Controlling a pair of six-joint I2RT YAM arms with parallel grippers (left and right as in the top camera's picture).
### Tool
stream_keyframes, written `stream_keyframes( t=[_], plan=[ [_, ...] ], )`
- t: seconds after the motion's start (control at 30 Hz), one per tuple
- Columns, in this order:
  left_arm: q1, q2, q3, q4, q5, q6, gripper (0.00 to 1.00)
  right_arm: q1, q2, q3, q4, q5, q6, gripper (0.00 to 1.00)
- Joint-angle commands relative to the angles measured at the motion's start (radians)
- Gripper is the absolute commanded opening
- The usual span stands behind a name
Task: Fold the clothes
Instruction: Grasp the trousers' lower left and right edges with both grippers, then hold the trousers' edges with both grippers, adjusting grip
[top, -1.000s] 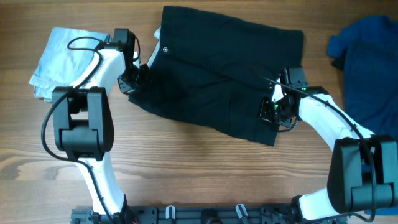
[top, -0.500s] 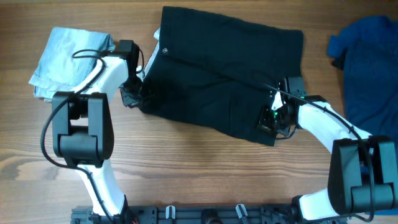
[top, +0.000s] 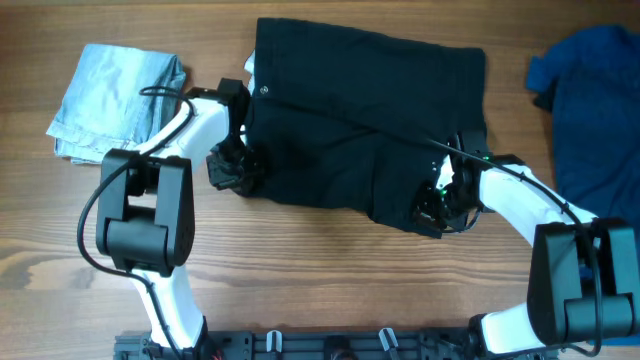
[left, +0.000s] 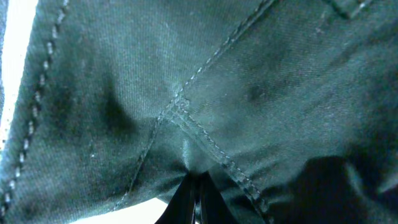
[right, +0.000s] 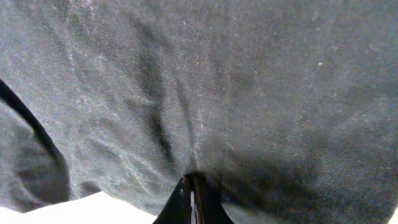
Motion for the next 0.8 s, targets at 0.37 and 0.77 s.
stream_keyframes(
  t=[0.37,0.77],
  plan=[
    [-0.014,-0.440,-0.069,0.010,-0.126,0.013,0.63,-0.039,-0.142,0.093,-0.119,0.131,-0.005,0.10],
    [0.067,-0.367,-0.157,0.024,-0.143,-0.032,0.79,-0.040,-0.223,0.063,-0.311,0.287,0.013,0.80]
  ],
)
